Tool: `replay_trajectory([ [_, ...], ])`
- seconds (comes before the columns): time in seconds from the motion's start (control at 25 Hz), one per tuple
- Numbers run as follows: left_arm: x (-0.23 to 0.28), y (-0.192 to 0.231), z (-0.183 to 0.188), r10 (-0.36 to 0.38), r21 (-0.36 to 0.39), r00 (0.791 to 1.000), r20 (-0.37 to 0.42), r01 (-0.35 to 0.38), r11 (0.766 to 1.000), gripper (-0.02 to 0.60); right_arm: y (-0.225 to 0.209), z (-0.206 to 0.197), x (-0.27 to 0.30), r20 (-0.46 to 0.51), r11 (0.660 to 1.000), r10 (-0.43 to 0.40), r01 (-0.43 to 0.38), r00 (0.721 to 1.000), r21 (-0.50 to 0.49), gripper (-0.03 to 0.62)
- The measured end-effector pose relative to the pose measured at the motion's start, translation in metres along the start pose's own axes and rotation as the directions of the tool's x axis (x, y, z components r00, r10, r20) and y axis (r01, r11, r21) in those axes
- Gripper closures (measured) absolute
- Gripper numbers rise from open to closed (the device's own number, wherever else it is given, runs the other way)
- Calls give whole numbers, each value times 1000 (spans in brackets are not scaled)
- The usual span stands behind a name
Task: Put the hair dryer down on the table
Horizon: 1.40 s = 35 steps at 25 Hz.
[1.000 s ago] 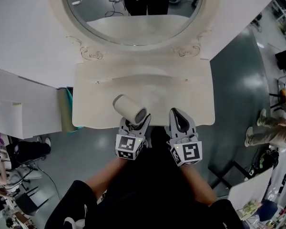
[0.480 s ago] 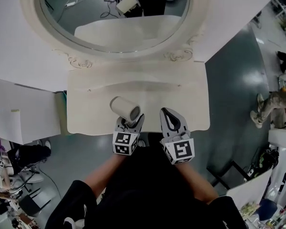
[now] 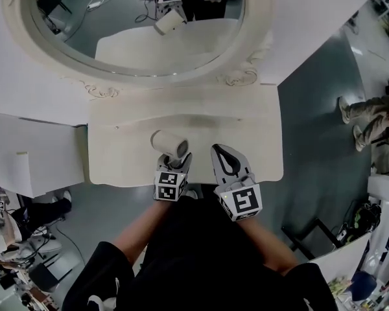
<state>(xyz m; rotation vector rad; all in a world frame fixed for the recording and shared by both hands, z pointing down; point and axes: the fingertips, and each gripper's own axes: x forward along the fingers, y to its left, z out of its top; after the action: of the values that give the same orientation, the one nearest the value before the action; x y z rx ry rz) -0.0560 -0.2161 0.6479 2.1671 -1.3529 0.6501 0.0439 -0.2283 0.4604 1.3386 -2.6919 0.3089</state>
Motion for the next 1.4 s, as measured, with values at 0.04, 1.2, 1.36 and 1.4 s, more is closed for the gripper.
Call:
replay_trajectory([
  [0.04, 5, 0, -4, 2, 9, 1000, -19, -2, 1000, 336, -2, -1, 0, -2, 1000, 4, -4, 1000, 5, 574],
  [1.2, 100, 3, -82, 6, 88, 944, -331, 24, 996, 336, -37, -22, 3, -10, 998, 56, -55, 998, 28, 574],
  [1.36, 103, 6, -84, 12, 84, 934, -356, 20, 996, 335, -32, -16, 5, -8, 998, 67, -67, 998, 19, 574],
  [1.4, 103, 6, -83, 12, 88, 933, -359, 20, 996, 335, -32, -15, 5, -7, 998, 67, -67, 998, 16, 574],
])
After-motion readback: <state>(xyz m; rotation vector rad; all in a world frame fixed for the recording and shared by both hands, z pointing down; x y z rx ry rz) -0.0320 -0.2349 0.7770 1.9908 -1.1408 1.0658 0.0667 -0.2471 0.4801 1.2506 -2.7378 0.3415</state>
